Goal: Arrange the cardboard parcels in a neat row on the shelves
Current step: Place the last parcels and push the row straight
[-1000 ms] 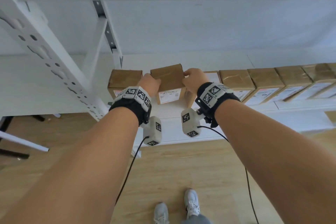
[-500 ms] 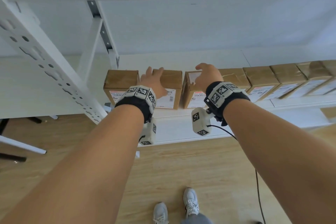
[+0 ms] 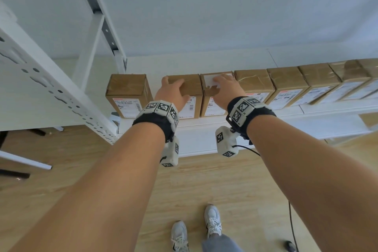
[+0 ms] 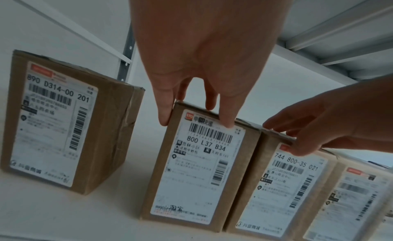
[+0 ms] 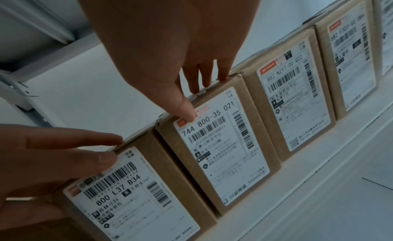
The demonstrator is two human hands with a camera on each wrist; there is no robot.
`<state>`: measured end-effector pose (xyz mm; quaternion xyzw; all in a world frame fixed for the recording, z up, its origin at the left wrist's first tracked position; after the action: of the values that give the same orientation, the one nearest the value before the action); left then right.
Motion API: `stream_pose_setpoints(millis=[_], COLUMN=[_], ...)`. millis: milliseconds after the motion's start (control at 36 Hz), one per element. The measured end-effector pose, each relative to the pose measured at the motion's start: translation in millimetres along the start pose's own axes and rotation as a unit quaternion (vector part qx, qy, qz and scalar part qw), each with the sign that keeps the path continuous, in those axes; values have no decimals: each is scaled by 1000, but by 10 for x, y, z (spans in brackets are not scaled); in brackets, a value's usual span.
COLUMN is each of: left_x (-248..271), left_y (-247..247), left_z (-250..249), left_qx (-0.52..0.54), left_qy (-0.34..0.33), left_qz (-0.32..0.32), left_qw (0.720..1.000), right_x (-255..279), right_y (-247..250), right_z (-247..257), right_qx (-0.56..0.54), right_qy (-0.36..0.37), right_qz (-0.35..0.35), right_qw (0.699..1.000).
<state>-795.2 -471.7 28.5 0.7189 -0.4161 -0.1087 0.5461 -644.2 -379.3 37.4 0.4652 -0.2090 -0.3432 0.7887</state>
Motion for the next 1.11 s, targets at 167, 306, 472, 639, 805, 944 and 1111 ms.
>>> stream_pose_setpoints(millis=[167,306,472,639,805,944,1111], left_x=[13,11,-58,-241,-336,-290,-190], left_y=[-50,-18,368,770,716,647,598], left_z=[1,28,157,778,1240,1263,1199], left_qx=[11,-23,-68,-114,-70,-45,-29], left_qy=[8,8,-21,79,162,152,131], left_qz=[-9,-3,-76,-112,-27,-21,-36], left_qw=[1000,1000,995,984,984,987,990], right_x=[12,-17,-158,-302,-377,-397,-380], right_y=[-23,47,186,70,-209,-389,-449], right_z=[-4,36,279,717,1010,1112,1116], right_qx=[11,4,2,-20,-29,-15,-3], right_qy=[26,-8,-5,41,52,58,46], right_qz=[-16,-17,-42,-38,-3,29,28], right_qw=[999,1000,999,998,998,998,999])
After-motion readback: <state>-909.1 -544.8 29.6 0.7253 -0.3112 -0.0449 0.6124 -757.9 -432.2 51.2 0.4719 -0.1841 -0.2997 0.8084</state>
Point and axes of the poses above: each hand's wrist, its own x-axis away from the middle knuckle, its own y-axis out of the back of the hand, z = x × y, the point moved 7 cm from there along -x, towards the middle knuckle, and after that the axes turned 14 degrees about y, right-handed, at the moved point
